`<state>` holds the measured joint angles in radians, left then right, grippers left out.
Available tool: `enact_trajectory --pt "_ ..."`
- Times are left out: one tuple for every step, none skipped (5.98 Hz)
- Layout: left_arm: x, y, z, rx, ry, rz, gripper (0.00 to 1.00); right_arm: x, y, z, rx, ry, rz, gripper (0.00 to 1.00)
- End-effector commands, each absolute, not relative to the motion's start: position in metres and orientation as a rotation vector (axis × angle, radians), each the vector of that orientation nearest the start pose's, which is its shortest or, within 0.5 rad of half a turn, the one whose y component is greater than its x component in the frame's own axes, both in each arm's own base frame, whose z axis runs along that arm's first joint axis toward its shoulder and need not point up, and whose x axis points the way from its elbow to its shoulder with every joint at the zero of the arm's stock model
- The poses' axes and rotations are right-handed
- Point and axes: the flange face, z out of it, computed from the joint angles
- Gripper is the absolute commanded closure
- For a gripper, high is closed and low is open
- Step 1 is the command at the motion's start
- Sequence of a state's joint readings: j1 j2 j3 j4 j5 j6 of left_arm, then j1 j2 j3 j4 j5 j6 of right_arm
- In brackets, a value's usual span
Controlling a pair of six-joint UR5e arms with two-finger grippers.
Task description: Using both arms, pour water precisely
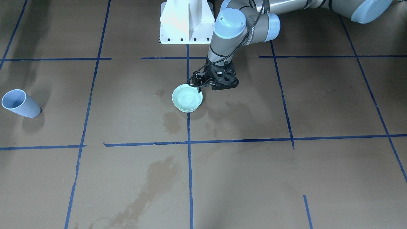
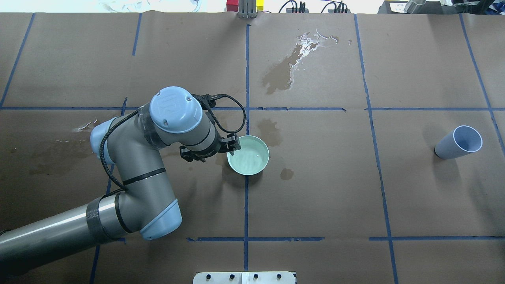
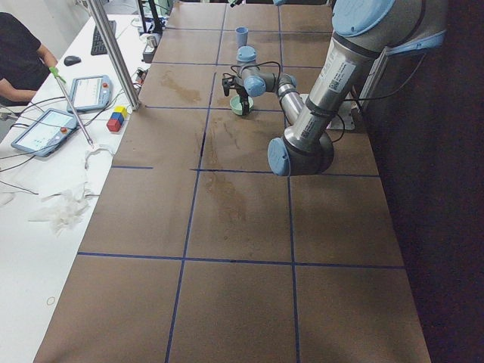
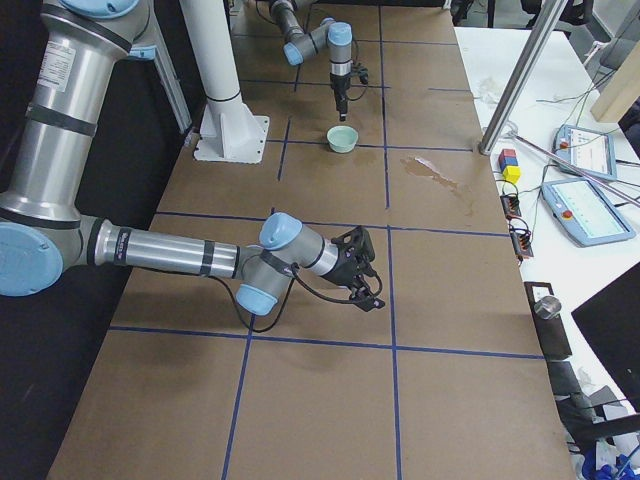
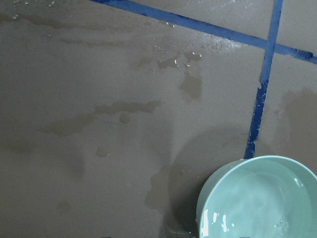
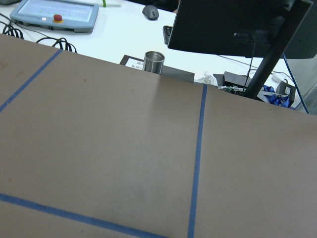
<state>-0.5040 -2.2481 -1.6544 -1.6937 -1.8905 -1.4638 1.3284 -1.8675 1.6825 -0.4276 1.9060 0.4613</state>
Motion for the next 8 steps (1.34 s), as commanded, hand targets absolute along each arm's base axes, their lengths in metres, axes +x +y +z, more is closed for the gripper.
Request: enact_trajectory --pt "0.584 -0.427 0.2 0.0 0.911 -0.227 0.17 0.077 -0.397 0.628 0.618 -0.677 -0.144 0.0" --pt "0.592 -0.427 0.203 -0.002 0.912 -0.222 0.2 0.089 -0.393 0.632 0.519 -0.741 -0.194 0.0" --pt "0.593 -0.426 0.204 -0.002 0.911 -0.22 0.26 0.09 -0.396 0.626 0.463 -0.764 -0.247 0.0" --pt "0.592 -0.426 0.206 -0.002 0.909 -0.218 0.32 0.082 -0.396 0.617 0.408 -0.774 -0.301 0.0" --pt "0.593 -0.426 0.209 -0.003 0.905 -0.219 0.37 0.083 -0.392 0.607 0.358 -0.775 -0.359 0.0" --pt "0.597 -0.421 0.211 -0.009 0.901 -0.212 0.43 0.088 -0.387 0.592 0.328 -0.77 -0.371 0.0" --pt "0.603 -0.415 0.216 -0.016 0.892 -0.202 0.55 0.089 -0.387 0.589 0.333 -0.764 -0.375 0.0" --pt "0.604 -0.414 0.215 -0.016 0.894 -0.2 0.68 0.088 -0.387 0.589 0.332 -0.764 -0.376 0.0"
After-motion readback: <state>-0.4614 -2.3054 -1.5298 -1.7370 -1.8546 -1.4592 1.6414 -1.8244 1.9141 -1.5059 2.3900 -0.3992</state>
